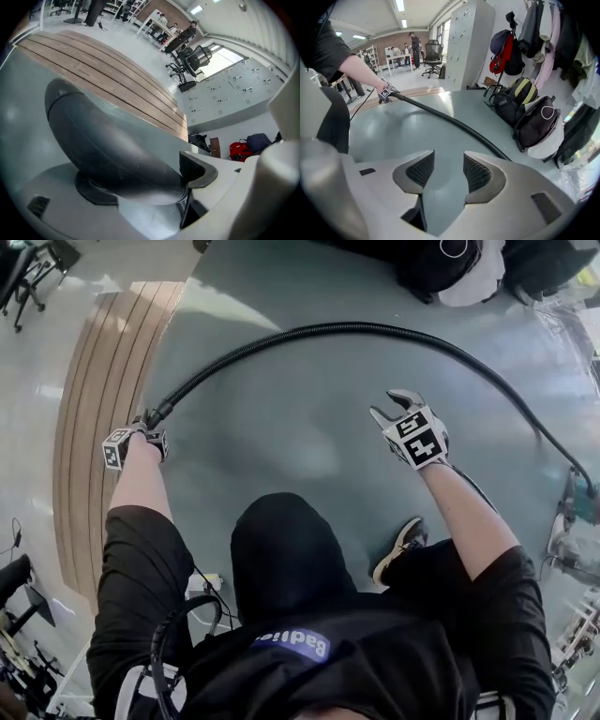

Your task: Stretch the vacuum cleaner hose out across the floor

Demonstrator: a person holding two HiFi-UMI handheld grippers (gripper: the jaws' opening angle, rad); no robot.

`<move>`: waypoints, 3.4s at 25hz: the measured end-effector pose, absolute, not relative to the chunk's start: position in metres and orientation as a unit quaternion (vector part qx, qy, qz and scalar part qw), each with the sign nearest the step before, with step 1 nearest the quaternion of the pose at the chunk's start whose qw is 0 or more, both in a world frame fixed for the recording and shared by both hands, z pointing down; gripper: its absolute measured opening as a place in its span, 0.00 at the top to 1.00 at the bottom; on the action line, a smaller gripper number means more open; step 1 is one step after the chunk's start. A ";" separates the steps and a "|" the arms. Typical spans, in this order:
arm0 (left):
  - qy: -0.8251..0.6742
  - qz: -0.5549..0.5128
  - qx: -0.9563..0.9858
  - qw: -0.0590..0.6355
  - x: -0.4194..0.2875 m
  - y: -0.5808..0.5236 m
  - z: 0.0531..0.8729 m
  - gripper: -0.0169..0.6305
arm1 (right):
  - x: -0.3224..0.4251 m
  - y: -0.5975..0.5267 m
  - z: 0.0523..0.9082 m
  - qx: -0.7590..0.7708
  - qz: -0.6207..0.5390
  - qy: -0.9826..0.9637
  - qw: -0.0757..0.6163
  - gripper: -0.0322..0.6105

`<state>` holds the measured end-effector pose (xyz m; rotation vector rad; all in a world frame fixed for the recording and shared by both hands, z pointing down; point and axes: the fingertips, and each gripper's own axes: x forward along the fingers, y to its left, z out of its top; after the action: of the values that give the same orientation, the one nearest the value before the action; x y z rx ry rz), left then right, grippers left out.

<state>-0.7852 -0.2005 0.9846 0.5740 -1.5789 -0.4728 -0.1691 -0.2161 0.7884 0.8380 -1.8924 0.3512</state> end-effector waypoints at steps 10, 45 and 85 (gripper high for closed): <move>-0.723 -0.219 0.328 0.568 -0.811 -0.174 0.933 0.36 | -0.114 -0.247 0.780 0.340 0.145 -0.826 0.426 0.67; -0.292 0.142 0.822 0.469 -0.627 -0.219 0.909 0.37 | -0.248 -0.233 0.786 0.294 0.120 -0.835 0.449 0.67; -0.178 0.209 0.953 0.129 -0.274 -0.259 0.448 0.96 | -0.110 -0.282 0.550 0.222 0.151 -0.910 0.315 0.67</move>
<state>-0.2735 -0.2589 0.4479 2.7701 -0.5175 0.6071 -0.1096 -0.2821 0.5502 0.5848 -2.3995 0.3977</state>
